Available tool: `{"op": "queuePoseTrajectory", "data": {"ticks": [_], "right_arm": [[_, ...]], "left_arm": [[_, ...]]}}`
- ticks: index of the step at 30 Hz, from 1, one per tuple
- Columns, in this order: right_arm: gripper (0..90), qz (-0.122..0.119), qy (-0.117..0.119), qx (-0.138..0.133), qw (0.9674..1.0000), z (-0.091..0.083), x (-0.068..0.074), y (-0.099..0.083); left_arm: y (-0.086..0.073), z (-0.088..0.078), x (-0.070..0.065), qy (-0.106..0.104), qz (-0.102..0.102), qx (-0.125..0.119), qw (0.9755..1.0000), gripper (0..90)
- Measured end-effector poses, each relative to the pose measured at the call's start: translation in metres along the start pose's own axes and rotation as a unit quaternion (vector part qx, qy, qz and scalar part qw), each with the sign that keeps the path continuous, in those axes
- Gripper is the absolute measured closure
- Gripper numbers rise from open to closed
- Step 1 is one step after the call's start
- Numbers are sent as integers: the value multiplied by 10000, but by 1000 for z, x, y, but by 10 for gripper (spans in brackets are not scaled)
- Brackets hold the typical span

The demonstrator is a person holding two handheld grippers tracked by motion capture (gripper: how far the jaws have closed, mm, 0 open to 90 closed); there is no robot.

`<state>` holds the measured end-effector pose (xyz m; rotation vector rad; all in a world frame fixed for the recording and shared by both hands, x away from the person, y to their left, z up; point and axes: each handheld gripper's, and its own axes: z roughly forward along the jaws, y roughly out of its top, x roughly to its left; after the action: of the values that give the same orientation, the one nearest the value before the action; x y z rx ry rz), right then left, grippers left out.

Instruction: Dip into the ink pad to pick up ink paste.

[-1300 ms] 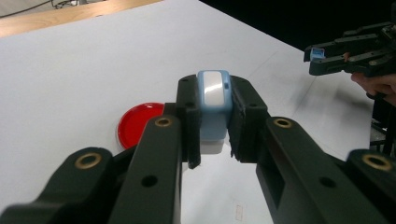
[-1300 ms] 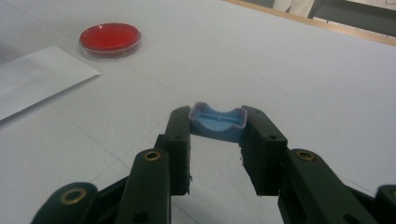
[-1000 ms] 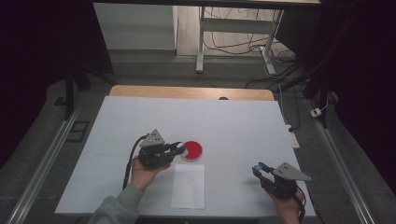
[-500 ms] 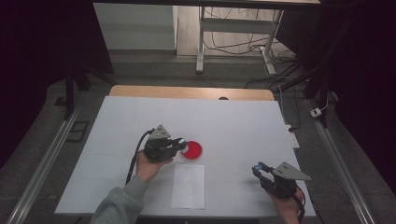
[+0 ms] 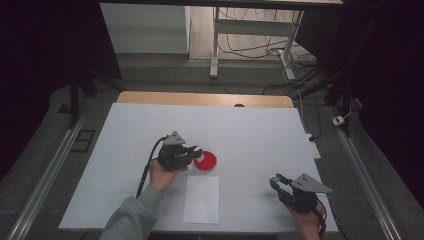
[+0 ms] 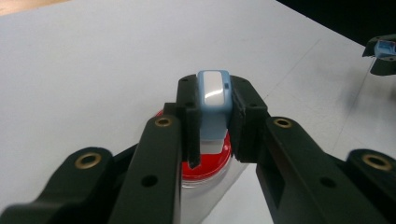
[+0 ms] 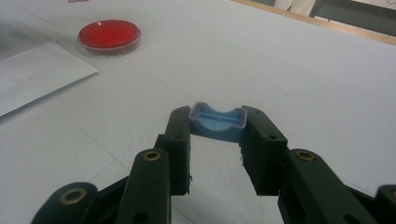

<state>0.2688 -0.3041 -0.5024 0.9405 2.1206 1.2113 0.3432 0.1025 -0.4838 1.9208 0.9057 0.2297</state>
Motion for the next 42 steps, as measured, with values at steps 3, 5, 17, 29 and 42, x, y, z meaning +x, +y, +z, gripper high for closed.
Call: {"op": "queuePoseTrajectory", "data": {"ticks": [3,5,17,29,42], "right_arm": [[643,-3,4,3,10000,0,0,0],[642,-5,5,4,10000,0,0,0],[643,-17,11,17,10000,1,0,0],[643,-22,10,25,10000,1,0,0],[642,-27,12,38,10000,2,0,0]], "left_arm": [[0,2,1,-14,-55,-17,10000,757],[0,4,2,21,-24,-16,10000,757],[-2,18,1,78,175,101,9998,758],[-3,25,1,168,228,184,9994,757],[-5,30,0,254,367,358,9984,757]]}}
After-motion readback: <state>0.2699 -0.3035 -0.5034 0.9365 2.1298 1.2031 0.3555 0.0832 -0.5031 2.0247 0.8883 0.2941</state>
